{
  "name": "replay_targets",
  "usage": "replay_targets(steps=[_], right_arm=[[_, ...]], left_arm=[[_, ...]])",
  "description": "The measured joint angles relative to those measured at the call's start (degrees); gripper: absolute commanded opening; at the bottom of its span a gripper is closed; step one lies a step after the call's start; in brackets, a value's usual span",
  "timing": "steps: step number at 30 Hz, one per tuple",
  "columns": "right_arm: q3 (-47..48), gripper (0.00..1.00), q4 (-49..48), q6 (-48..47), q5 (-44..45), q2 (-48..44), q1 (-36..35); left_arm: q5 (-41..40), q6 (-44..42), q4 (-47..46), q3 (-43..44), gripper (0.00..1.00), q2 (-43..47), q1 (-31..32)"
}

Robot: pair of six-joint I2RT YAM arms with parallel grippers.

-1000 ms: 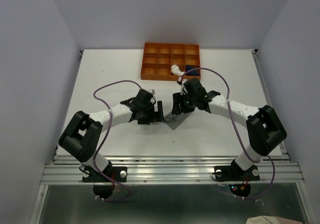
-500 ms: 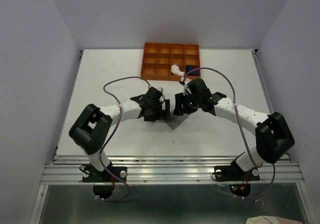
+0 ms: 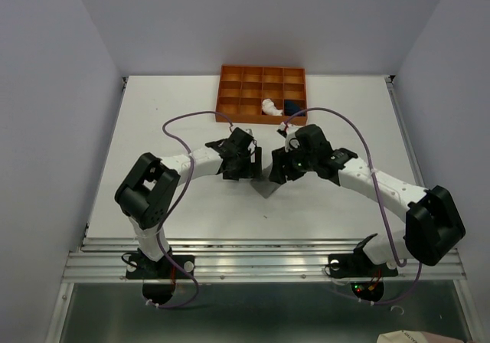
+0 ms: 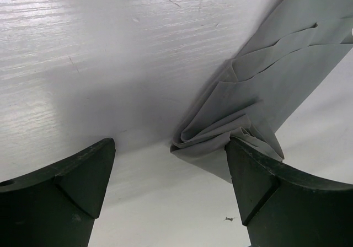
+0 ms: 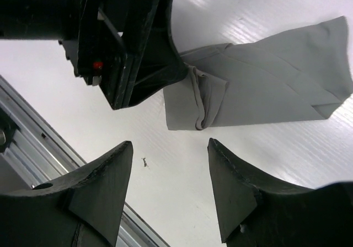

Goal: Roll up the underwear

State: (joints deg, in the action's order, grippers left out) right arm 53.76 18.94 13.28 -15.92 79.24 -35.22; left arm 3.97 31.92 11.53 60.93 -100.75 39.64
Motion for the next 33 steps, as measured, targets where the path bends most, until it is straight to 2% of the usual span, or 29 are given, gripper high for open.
replay_targets(steps=[7,9,10,17,23,33], right_arm=[[-3.58,0.63,-1.73,-2.80,-3.13,-0.15,-1.75],[-5.18,0.63,-3.37,-4.15,-2.91,-0.17,-4.17],[-5.60,0.63,-3.74,-4.55,-2.73,-0.17,-5.07],[-6.08,0.62,-7.19,-8.17,3.63,3.85,-11.56],[-5.38,0.61,-7.91,-9.92,10.54,10.38,-13.84],[-6.71,0.61,-13.27,-13.05,11.34,7.67,-14.47]], left_arm=[[0.42,-0.13,0.11,0.20,0.92,-0.22,0.02],[0.42,-0.17,0.31,0.42,0.85,-0.37,0.02],[0.42,-0.20,0.42,0.52,0.85,-0.46,0.02],[0.85,-0.22,0.85,1.75,0.84,-1.57,0.02],[1.79,-0.90,0.83,1.75,0.84,-1.57,0.02],[2.23,-1.73,1.86,2.91,0.84,-2.32,0.04]])
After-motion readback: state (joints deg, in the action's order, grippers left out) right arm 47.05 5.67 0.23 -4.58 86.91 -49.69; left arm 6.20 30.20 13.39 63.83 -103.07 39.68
